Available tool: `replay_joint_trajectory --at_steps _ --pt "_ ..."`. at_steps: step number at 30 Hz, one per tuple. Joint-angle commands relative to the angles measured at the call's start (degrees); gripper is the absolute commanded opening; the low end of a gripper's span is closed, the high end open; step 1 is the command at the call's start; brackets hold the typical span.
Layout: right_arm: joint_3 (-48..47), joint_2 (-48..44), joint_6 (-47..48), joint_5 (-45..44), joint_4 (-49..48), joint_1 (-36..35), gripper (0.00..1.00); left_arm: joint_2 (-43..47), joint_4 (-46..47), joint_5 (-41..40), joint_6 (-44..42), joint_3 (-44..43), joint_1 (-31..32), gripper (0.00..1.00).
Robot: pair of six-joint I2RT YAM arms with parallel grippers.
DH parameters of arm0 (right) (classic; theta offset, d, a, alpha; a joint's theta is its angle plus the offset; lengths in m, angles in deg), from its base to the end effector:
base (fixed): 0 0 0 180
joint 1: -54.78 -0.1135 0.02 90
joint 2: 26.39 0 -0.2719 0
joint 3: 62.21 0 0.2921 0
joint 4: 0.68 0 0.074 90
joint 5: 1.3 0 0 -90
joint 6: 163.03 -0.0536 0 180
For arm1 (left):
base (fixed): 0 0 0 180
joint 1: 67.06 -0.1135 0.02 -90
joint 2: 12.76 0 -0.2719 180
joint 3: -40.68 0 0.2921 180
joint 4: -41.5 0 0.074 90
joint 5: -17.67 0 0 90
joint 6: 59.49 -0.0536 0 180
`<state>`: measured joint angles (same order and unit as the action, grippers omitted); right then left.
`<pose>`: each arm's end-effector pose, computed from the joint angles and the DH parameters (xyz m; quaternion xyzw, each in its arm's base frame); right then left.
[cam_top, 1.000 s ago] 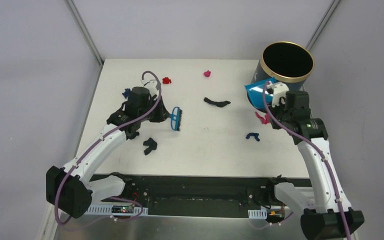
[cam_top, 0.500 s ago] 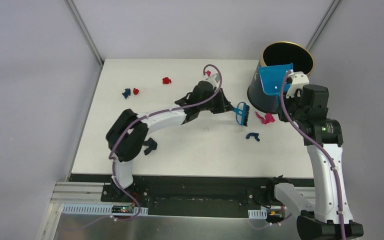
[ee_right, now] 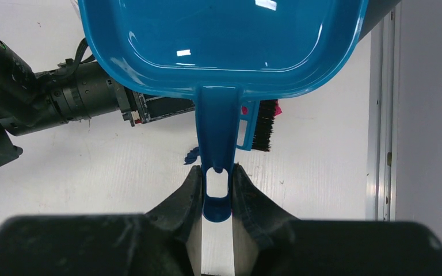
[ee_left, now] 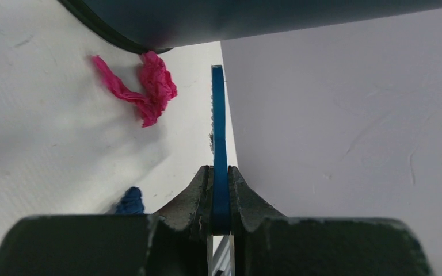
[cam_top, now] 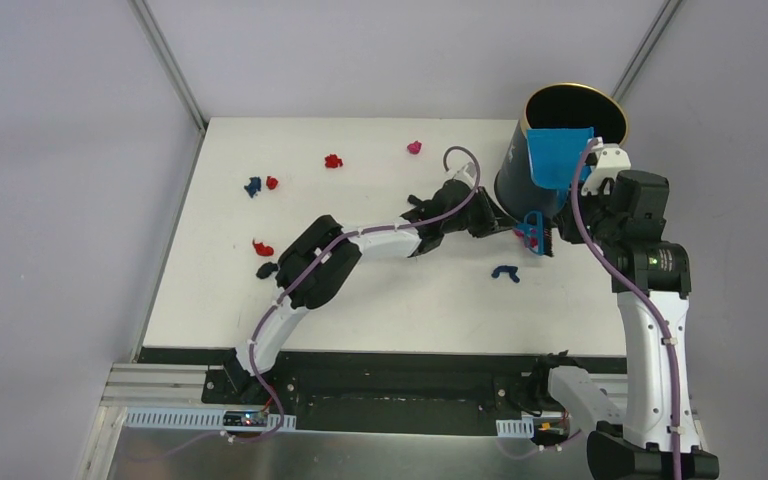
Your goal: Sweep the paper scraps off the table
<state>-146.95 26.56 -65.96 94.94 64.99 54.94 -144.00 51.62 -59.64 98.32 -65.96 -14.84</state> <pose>0.2101 0.0052 0.4134 -0.0787 0.8780 0.0183 0.4718 0.3504 -0.4712 0.1648 -0.0395 0.7877 -0.5708 0.2285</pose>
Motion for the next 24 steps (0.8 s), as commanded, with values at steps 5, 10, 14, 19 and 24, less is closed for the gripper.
replay_joint_trajectory --at_steps 5,10,14,19,24 --pt "0.93 -2.47 -1.19 3.21 -2.24 1.35 0.00 -1.71 -5.02 -3.87 9.20 -5.56 2.54 0.00" --pt "1.04 -2.60 -1.09 3.53 -2.25 1.42 0.00 -0.20 -8.23 -3.03 8.37 -2.78 2.67 0.00" --pt "1.42 -2.50 -1.48 4.70 -2.92 1.74 0.00 0.72 -13.96 -3.49 5.53 -2.77 2.62 0.00" --pt "1.30 -2.19 -1.77 5.60 -2.93 2.12 0.00 0.95 -16.98 -4.48 5.18 -2.51 2.57 0.00" --pt "1.12 -2.19 -1.64 5.80 -2.69 2.30 0.00 4.60 -20.86 -5.07 1.12 0.39 2.16 0.00"
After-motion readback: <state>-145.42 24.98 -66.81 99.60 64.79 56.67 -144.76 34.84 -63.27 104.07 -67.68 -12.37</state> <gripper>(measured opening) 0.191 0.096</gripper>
